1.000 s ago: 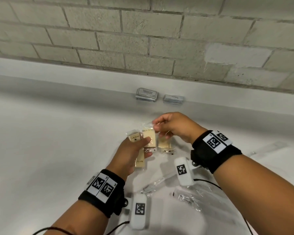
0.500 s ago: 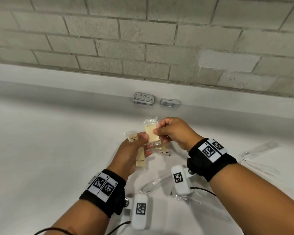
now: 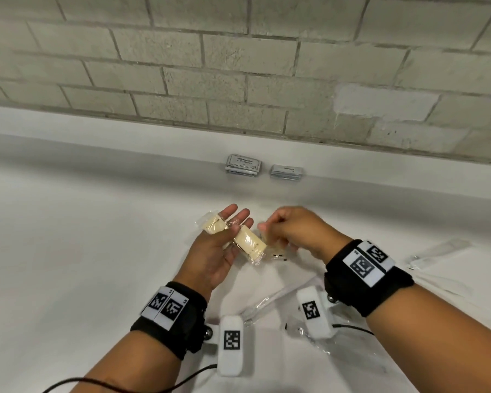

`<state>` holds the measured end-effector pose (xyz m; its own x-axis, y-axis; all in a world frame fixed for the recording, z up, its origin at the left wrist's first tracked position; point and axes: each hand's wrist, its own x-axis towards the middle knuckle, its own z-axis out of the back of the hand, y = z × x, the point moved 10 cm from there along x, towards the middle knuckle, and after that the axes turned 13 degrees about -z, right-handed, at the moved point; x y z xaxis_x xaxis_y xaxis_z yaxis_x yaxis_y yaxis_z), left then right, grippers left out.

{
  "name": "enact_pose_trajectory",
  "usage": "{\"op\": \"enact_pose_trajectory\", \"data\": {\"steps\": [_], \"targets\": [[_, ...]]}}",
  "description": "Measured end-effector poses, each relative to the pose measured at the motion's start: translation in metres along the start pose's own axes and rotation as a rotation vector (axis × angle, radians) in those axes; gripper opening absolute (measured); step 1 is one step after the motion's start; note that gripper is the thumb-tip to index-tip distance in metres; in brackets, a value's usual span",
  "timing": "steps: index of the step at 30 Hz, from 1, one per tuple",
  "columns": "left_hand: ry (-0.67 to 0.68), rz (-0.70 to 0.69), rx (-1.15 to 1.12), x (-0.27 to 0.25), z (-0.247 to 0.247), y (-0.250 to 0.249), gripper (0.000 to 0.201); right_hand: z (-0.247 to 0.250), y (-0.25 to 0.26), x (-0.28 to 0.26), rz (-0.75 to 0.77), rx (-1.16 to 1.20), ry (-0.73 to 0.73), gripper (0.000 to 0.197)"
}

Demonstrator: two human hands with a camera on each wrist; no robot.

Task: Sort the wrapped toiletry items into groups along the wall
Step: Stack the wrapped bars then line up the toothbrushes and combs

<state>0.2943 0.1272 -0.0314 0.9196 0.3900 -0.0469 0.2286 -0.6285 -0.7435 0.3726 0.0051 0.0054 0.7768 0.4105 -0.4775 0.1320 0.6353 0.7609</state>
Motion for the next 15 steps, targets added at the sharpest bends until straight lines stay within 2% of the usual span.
{"op": "enact_pose_trajectory", "data": {"steps": [2,3,7,9,12,15], "targets": [[0.008,-0.014,0.001,0.001,-0.004,-0.001,0.037,-0.027,-0.01,-0.008,-0.058,0.056,0.219,0.013],[0.019,-0.016,0.025,0.001,-0.007,-0.001,0.034,-0.03,-0.014,-0.009,-0.066,0.107,0.237,0.011],[0.052,-0.032,0.222,-0.003,-0.013,0.001,0.017,-0.01,-0.021,-0.003,-0.062,0.282,0.089,0.014],[0.018,-0.044,0.21,-0.004,-0.008,0.002,0.014,-0.007,-0.023,-0.004,-0.05,0.339,0.081,0.013],[-0.053,-0.05,0.15,-0.006,-0.001,0.002,0.013,-0.013,-0.024,-0.008,-0.063,0.402,0.143,0.014],[-0.055,-0.079,0.329,-0.008,0.001,0.0,0.012,0.0,-0.021,-0.008,-0.028,0.433,0.036,0.013]]}}
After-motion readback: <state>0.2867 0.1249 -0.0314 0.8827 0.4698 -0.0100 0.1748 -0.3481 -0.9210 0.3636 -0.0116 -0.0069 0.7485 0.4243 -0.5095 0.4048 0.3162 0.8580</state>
